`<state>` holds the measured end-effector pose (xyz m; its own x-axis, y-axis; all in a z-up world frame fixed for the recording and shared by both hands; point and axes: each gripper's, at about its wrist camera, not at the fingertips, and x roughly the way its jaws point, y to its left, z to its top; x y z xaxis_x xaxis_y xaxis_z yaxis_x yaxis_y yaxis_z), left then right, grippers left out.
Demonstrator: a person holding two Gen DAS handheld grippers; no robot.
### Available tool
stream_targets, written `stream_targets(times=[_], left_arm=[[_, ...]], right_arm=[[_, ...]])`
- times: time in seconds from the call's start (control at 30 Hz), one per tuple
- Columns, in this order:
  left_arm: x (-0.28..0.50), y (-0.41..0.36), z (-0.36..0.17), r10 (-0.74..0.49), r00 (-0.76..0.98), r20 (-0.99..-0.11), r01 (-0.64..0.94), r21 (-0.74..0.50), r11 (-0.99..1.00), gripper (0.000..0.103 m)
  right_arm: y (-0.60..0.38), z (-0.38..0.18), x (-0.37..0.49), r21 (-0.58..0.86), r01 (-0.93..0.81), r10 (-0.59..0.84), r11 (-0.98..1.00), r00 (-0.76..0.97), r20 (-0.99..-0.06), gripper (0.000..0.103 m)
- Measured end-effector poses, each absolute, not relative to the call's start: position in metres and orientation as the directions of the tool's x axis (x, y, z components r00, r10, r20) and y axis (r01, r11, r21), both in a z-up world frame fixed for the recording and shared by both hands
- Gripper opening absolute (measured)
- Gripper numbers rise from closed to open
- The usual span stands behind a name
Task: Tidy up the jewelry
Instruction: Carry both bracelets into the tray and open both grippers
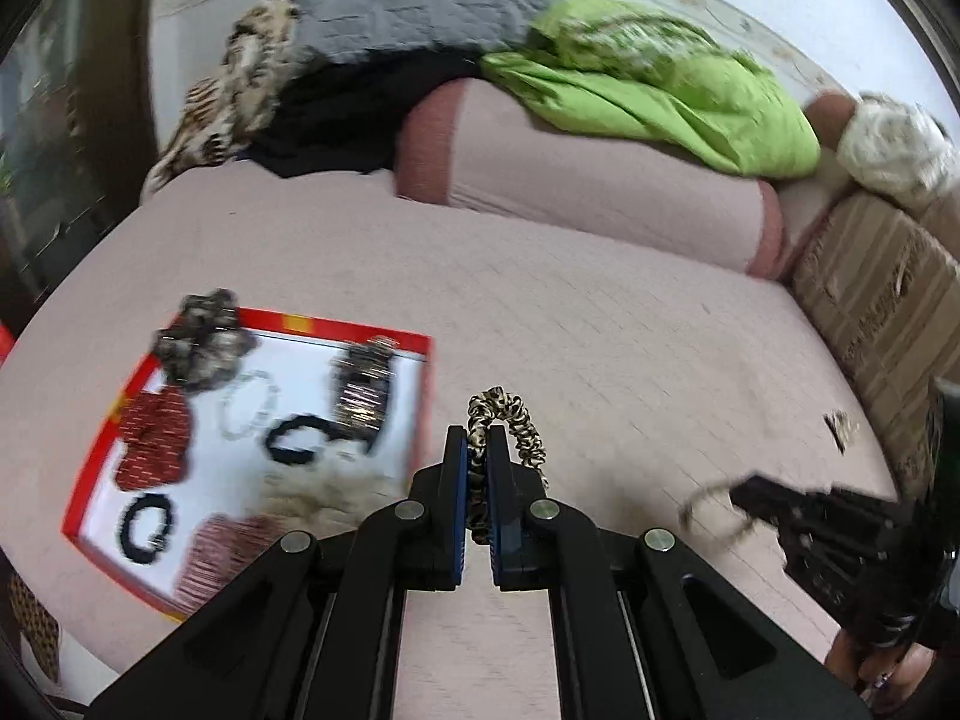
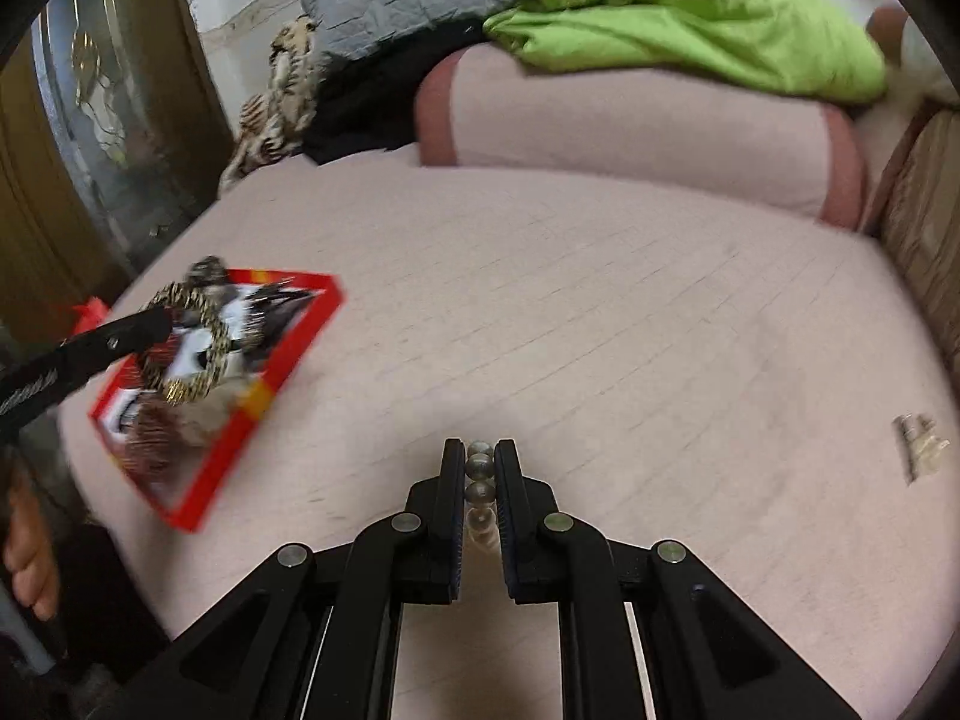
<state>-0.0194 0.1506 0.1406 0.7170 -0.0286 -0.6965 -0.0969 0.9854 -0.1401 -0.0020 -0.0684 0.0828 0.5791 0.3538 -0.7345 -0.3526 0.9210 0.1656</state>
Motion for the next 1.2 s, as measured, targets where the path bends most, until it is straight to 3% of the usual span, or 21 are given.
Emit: stream_targets(times=[0.4, 0.83, 1.2], left_arm=[[-0.027, 0.278, 0.137, 0.055, 0.668, -0.742, -0.234, -0.14, 0.962, 0.005], [-0.019, 0.309, 0.088, 0.04, 0.604, -0.796, -0.271, -0.158, 0.949, 0.005], [0.004, 0.324, 0.059, 0.074, 0.544, -0.836, -0.31, -0.118, 0.944, 0.005]], right_arm=[[-0.003, 0.123, 0.006, 0.176, -0.444, 0.427, 0.879, 0.566, -0.705, 0.011], [0.143, 0.123, 0.059, 0.255, -0.583, 0.552, 0.771, 0.414, -0.724, 0.011], [0.231, 0.063, 0.124, 0.286, -0.56, 0.516, 0.777, 0.308, -0.799, 0.011]])
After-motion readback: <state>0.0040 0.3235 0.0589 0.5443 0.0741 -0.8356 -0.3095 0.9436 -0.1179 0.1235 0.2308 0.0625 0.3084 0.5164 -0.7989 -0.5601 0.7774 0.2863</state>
